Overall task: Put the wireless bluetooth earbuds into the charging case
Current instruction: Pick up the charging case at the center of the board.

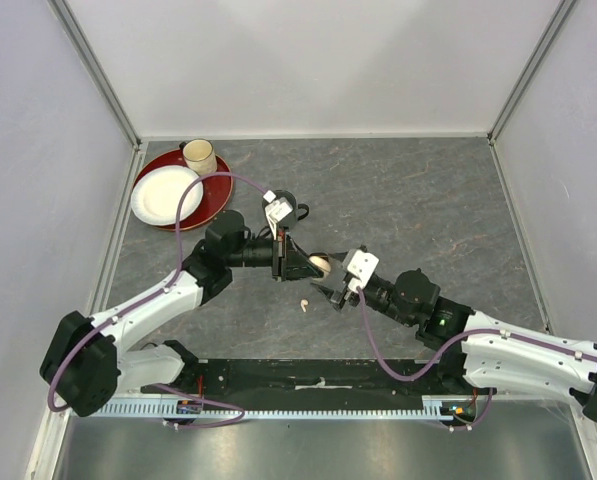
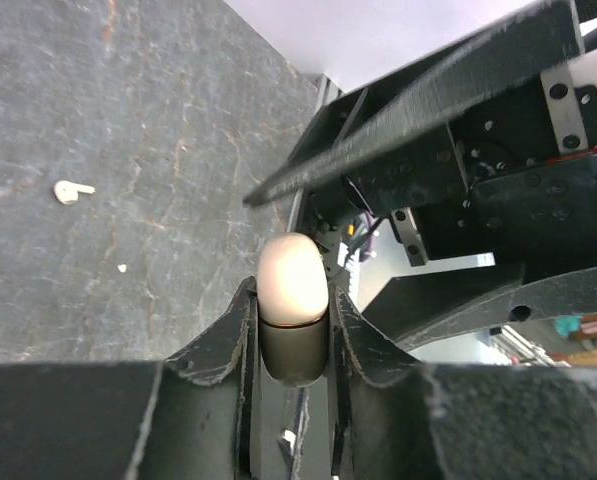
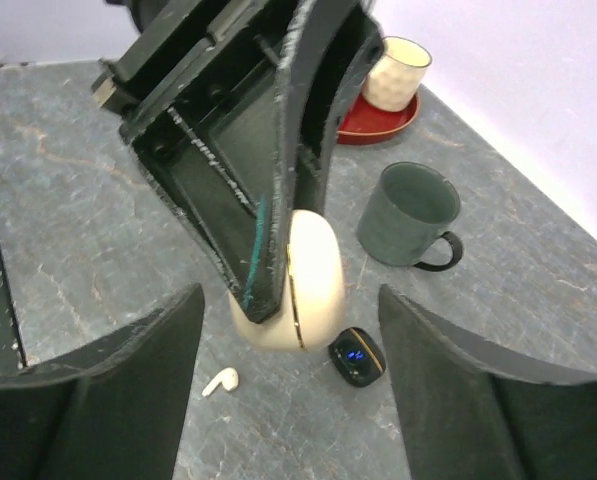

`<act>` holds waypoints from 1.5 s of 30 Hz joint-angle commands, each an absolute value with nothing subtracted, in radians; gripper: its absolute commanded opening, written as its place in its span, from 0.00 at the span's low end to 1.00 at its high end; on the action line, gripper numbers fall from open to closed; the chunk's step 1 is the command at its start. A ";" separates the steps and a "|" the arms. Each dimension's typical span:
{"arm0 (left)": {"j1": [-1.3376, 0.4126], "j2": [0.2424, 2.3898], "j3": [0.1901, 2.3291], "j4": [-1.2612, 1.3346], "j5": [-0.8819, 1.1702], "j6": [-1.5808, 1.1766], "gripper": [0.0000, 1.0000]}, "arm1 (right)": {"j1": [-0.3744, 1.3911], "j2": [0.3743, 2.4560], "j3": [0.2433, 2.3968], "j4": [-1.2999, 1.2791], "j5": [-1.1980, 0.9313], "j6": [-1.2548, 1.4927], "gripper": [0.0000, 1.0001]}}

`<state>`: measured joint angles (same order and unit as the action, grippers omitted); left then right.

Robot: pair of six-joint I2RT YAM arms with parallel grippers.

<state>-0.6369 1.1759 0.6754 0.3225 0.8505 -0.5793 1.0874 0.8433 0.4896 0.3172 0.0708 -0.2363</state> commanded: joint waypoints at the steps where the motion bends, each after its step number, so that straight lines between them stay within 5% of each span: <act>1: -0.644 1.089 0.675 0.344 0.743 -0.459 0.02 | 1.089 0.799 0.505 0.403 0.153 -0.097 0.80; 5: -0.644 1.001 0.618 0.370 0.603 -0.373 0.02 | 1.089 0.762 0.531 0.367 0.309 0.042 0.98; 14: -0.644 0.766 0.338 0.733 0.437 -0.264 0.02 | 1.081 0.739 0.660 0.164 0.494 0.516 0.98; 26: -0.647 0.721 0.167 1.111 0.509 -0.184 0.02 | 1.034 0.900 0.651 0.312 0.123 1.181 0.98; 35: -0.647 0.687 0.156 1.092 0.520 -0.189 0.02 | 1.025 1.069 0.575 0.644 -0.038 1.316 0.98; 45: -0.647 0.686 0.170 1.049 0.540 -0.175 0.02 | 1.023 1.130 0.574 0.698 -0.046 1.351 0.91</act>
